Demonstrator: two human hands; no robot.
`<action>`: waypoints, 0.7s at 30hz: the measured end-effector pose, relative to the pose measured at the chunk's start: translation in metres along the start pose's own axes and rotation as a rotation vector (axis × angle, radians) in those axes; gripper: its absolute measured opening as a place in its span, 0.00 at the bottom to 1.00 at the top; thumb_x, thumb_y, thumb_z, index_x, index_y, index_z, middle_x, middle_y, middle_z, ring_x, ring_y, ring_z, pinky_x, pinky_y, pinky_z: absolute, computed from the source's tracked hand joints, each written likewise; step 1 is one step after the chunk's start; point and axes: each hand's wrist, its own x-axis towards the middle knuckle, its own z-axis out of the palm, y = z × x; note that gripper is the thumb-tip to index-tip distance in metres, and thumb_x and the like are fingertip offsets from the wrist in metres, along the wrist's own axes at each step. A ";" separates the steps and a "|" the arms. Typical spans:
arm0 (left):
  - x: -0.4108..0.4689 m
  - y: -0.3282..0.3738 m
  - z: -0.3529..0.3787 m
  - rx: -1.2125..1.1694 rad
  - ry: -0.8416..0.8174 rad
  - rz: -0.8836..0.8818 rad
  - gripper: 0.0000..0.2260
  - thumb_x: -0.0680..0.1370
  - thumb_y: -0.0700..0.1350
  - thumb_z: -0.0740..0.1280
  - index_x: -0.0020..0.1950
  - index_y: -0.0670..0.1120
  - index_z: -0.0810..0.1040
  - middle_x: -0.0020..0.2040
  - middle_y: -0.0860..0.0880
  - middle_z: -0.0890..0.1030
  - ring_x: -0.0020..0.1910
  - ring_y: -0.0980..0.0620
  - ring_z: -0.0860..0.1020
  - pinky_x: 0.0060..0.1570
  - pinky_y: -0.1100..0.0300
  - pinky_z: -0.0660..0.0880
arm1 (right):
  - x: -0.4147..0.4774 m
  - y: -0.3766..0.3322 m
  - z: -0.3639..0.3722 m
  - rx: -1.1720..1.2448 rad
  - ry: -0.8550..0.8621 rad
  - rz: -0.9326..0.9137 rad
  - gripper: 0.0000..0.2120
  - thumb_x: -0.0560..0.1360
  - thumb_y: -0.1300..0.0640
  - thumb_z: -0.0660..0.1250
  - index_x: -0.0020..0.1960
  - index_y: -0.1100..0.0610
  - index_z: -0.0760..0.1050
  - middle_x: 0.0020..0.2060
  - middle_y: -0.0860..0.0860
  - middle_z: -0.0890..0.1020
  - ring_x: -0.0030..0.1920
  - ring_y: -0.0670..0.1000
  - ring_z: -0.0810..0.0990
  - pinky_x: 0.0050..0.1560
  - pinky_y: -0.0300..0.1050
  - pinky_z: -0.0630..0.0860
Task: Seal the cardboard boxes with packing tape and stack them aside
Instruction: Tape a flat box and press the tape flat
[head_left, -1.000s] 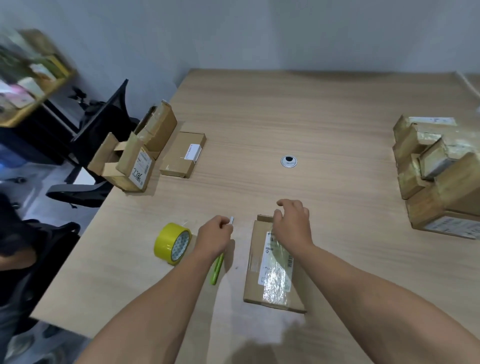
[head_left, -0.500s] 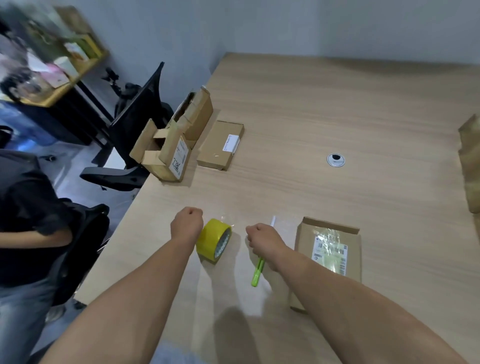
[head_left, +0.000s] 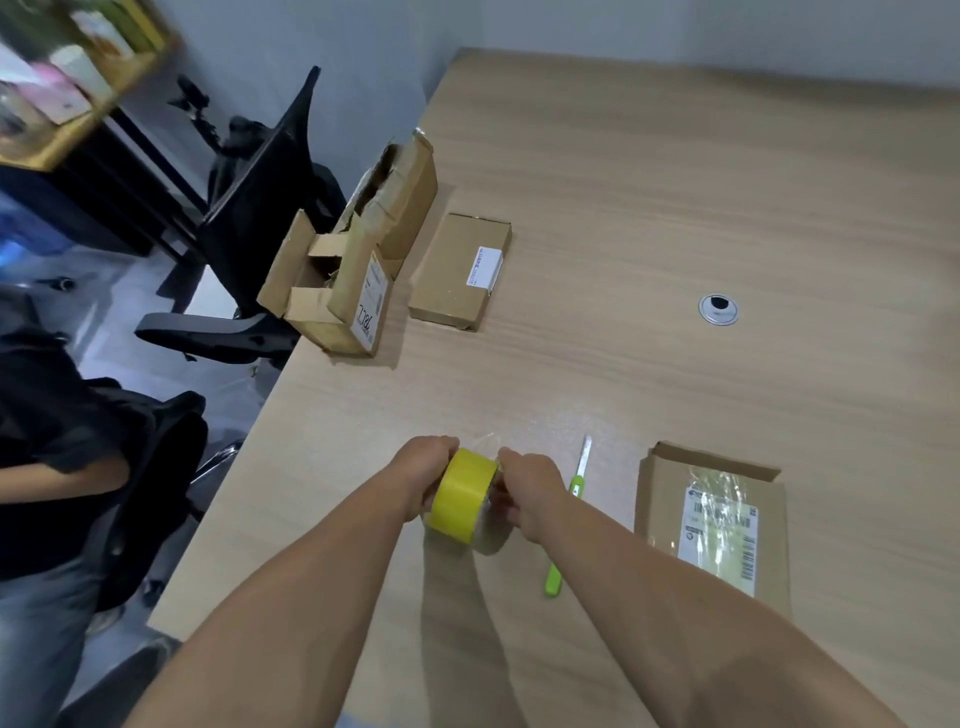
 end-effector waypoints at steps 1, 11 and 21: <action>-0.001 0.002 0.000 -0.006 -0.036 -0.021 0.12 0.84 0.46 0.61 0.42 0.44 0.75 0.37 0.44 0.75 0.35 0.46 0.74 0.33 0.61 0.75 | 0.010 0.003 0.002 -0.012 0.006 0.008 0.15 0.71 0.50 0.64 0.48 0.61 0.76 0.49 0.61 0.81 0.52 0.62 0.81 0.57 0.56 0.79; 0.002 0.005 -0.001 0.066 -0.072 0.017 0.07 0.80 0.40 0.65 0.42 0.40 0.75 0.36 0.41 0.74 0.31 0.46 0.73 0.29 0.61 0.71 | -0.003 -0.008 0.005 0.093 -0.009 0.107 0.05 0.75 0.62 0.63 0.41 0.59 0.70 0.37 0.55 0.72 0.40 0.56 0.72 0.40 0.46 0.69; -0.003 0.006 0.013 0.103 -0.065 -0.001 0.08 0.78 0.40 0.68 0.40 0.43 0.73 0.32 0.45 0.74 0.26 0.51 0.72 0.19 0.68 0.66 | -0.007 -0.018 0.001 0.130 -0.021 0.162 0.04 0.73 0.66 0.62 0.40 0.60 0.70 0.35 0.57 0.71 0.39 0.57 0.73 0.42 0.48 0.72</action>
